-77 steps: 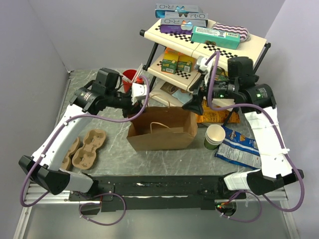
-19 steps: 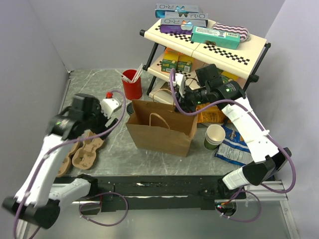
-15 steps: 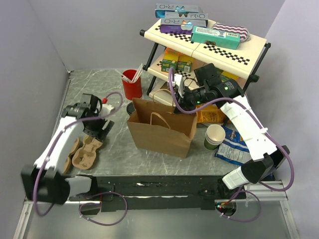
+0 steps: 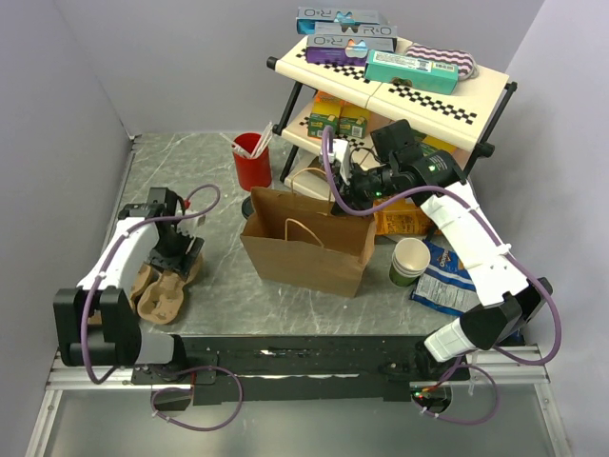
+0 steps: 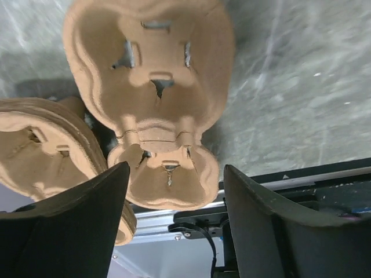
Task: Pack the takeout coffee
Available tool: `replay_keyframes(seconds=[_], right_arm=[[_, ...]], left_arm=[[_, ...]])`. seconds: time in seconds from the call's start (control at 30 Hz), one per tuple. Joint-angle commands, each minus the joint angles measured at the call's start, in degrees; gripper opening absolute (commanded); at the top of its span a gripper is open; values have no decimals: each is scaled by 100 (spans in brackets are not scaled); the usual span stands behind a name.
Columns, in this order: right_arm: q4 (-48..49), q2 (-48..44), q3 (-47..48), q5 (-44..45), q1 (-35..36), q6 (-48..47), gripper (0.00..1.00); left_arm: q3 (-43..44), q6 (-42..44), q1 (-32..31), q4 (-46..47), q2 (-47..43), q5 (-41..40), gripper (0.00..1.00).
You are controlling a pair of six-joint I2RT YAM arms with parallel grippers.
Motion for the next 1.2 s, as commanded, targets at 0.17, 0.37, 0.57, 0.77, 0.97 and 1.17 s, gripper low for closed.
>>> replay_keyframes(seconds=[0.17, 0.37, 0.57, 0.77, 0.97, 1.17], right_arm=[[-10, -172, 289, -64, 29, -140, 0], [-2, -154, 289, -12, 29, -149, 0], [7, -154, 245, 23, 38, -167, 0], [-2, -145, 228, 58, 29, -175, 0], [-2, -119, 254, 59, 38, -184, 0], [7, -92, 254, 59, 29, -184, 0]], left_arm=[[-3, 263, 383, 349, 533, 90, 61], [-3, 237, 445, 411, 753, 222, 55], [-153, 298, 488, 543, 841, 161, 55], [-179, 280, 532, 595, 956, 152, 52], [-276, 298, 603, 604, 964, 152, 49], [-381, 289, 656, 587, 877, -41, 48]])
